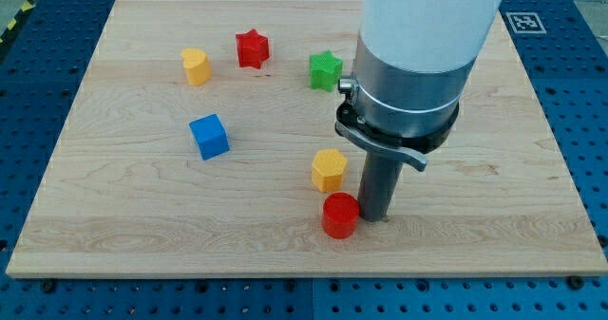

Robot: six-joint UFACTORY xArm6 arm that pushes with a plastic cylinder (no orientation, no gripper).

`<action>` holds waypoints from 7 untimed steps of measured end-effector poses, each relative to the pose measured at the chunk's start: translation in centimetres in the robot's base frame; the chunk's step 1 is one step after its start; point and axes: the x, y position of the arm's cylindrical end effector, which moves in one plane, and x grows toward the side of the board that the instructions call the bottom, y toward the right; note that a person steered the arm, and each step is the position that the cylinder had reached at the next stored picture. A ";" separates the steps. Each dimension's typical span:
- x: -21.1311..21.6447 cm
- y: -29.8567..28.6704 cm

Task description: Push yellow hexagon a bit left

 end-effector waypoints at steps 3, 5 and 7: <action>0.0 -2.0; -0.5 2.3; -4.3 0.2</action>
